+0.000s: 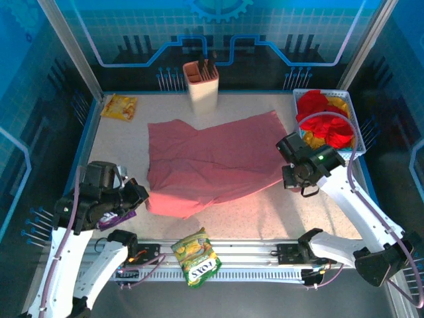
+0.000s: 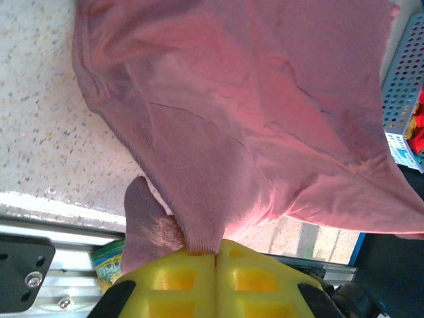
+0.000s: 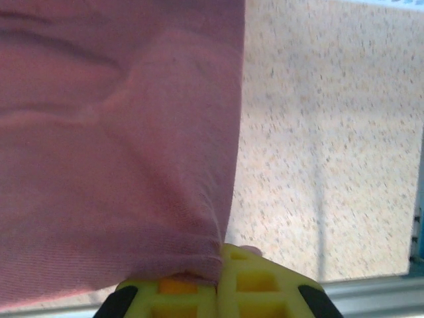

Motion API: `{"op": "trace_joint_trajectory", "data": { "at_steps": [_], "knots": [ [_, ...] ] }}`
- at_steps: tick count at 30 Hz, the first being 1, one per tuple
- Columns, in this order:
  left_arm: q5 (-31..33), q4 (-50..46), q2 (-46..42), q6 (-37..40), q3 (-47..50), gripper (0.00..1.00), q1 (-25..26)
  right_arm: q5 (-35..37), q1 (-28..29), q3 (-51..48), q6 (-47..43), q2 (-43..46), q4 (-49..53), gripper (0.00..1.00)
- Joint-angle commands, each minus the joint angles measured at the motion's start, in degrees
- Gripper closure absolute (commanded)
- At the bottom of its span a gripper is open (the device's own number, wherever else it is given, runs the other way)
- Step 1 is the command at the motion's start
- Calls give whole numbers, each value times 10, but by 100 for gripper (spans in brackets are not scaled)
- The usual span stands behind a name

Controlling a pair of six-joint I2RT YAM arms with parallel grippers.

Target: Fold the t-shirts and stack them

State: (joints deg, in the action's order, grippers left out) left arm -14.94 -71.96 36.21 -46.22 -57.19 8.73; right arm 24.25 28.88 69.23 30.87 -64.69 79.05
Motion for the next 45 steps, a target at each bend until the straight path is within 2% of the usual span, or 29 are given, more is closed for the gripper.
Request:
{"op": "trace_joint_trajectory", "data": {
  "at_steps": [1, 7, 17, 22, 26, 29, 30, 33, 36, 37, 39, 45],
  "knots": [
    [-14, -37, -20, -27, 20, 100, -4, 32, 12, 0, 21, -17, 90, 98],
    [13, -82, -33, -18, 30, 100, -4, 97, 39, 45, 39, -32, 145, 98],
    [23, -116, -51, -11, 51, 100, -4, 43, 75, 37, 3, -81, 130, 90],
    [6, -149, -83, -19, 88, 96, -4, 14, 79, 20, -13, -70, 117, 80],
    [-8, -172, -114, -30, 122, 84, -4, 11, 75, 14, -15, -53, 111, 71],
    [-11, -168, -108, -15, 125, 55, -4, 12, 66, 19, -20, -64, 104, 67],
    [-11, -162, -96, -11, 116, 50, -4, 12, 65, 22, -21, -73, 101, 63],
    [-10, -111, -48, -1, 78, 43, -4, 20, 68, 28, -21, -104, 71, 55],
    [-13, 0, 8, 1, 55, 42, -4, 23, 61, 7, -34, -109, -17, 35],
    [-14, 41, 35, 4, 46, 42, -4, 13, 54, 1, -40, -112, -49, 32],
    [-14, 109, 92, 15, 26, 43, -4, -1, 35, -6, -47, -118, -96, 31],
    [52, 259, 270, 75, -19, 45, -4, -92, -47, -11, -55, -161, -248, 29]
  ]
}}
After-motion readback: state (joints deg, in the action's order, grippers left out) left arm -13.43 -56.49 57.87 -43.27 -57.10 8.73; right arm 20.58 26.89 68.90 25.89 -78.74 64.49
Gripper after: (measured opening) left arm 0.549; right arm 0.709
